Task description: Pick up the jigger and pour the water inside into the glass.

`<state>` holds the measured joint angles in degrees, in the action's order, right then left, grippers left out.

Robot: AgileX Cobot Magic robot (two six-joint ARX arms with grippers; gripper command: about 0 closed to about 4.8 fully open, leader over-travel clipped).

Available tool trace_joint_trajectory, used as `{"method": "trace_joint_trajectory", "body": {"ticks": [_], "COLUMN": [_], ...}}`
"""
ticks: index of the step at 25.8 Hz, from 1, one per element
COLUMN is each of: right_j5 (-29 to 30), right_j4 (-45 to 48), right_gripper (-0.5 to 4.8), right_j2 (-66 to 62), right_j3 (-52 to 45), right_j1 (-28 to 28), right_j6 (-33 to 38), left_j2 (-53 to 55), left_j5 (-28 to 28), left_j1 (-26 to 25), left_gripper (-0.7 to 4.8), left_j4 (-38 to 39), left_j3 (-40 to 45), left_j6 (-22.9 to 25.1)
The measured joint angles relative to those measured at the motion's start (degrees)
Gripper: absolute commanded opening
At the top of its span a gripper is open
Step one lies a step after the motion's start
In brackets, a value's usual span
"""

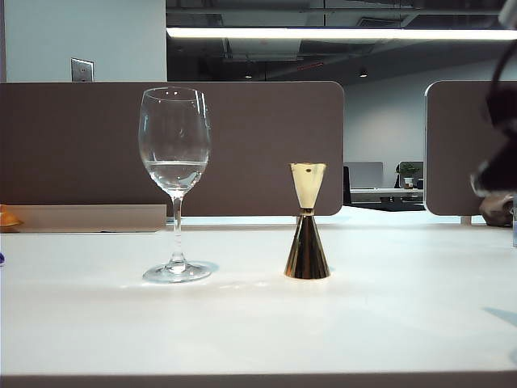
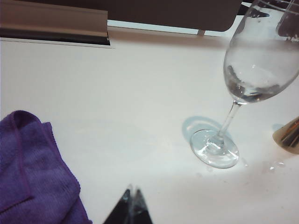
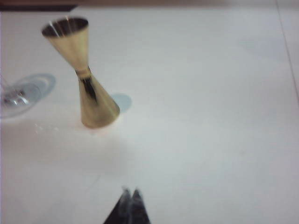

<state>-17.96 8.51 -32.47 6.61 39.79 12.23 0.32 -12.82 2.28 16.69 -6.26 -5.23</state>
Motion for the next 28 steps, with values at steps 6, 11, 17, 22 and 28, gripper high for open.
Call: {"method": "trace_joint_trajectory", "body": {"ticks": [6, 11, 17, 22, 28], "right_j5": [5.0, 6.1, 6.1, 6.1, 6.1], "right_j4": [1.0, 1.4, 1.4, 1.4, 1.4], "right_gripper": [-0.05, -0.05, -0.05, -0.05, -0.05], "right_j2": [0.0, 0.0, 0.0, 0.0, 0.0], "right_j3": [-5.0, -5.6, -5.6, -5.6, -5.6], "right_j1": [0.0, 0.0, 0.0, 0.0, 0.0], "right_j6": [0.0, 0.0, 0.0, 0.0, 0.0], "left_j2": [0.0, 0.0, 0.0, 0.0, 0.0], "left_j5": [0.0, 0.0, 0.0, 0.0, 0.0], "left_j1": [0.0, 0.0, 0.0, 0.0, 0.0], "left_gripper": [-0.06, -0.06, -0.06, -0.06, -0.06], "left_j4": [0.2, 1.0, 1.0, 1.0, 1.0], "left_j3": [0.0, 0.1, 0.1, 0.1, 0.1], "left_j6": [0.0, 0.0, 0.0, 0.0, 0.0]}}
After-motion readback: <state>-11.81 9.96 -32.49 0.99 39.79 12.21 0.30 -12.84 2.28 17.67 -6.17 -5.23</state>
